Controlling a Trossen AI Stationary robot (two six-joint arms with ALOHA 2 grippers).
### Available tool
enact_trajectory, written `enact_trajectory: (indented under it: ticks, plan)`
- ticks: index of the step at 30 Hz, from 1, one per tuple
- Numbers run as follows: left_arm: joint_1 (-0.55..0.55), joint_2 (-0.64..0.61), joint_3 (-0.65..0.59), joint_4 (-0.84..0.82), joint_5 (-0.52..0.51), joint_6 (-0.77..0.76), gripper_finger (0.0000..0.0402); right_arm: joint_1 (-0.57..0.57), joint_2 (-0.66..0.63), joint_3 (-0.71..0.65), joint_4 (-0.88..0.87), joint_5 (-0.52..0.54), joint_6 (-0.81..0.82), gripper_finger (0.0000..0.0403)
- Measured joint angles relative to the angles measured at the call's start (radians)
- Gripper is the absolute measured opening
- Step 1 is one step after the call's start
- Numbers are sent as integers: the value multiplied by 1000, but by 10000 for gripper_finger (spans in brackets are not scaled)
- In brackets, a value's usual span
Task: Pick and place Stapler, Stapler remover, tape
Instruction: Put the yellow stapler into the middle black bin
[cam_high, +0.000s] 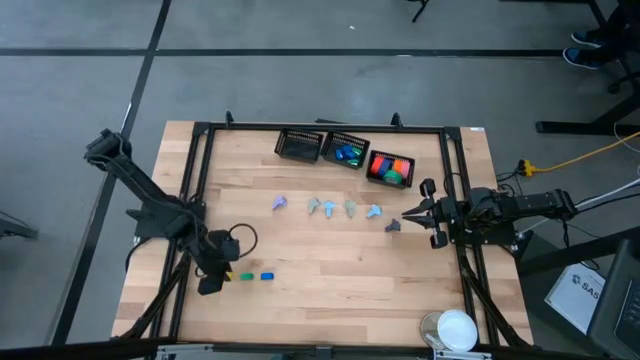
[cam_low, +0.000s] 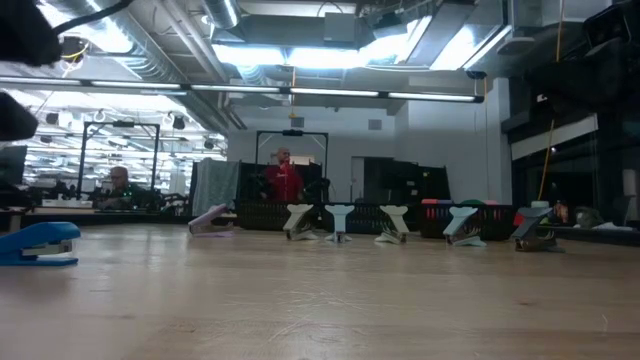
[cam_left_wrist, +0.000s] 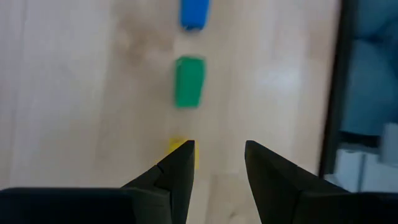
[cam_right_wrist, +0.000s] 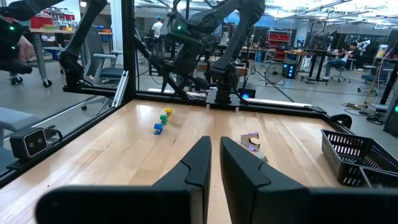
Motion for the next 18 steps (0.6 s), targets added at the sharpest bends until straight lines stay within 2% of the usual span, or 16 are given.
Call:
enact_trajectory:
  ticks: [18]
  plan:
    - [-90, 150, 0, -25, -107, -29, 139, 0, 0, 0, 0, 0, 0, 39]
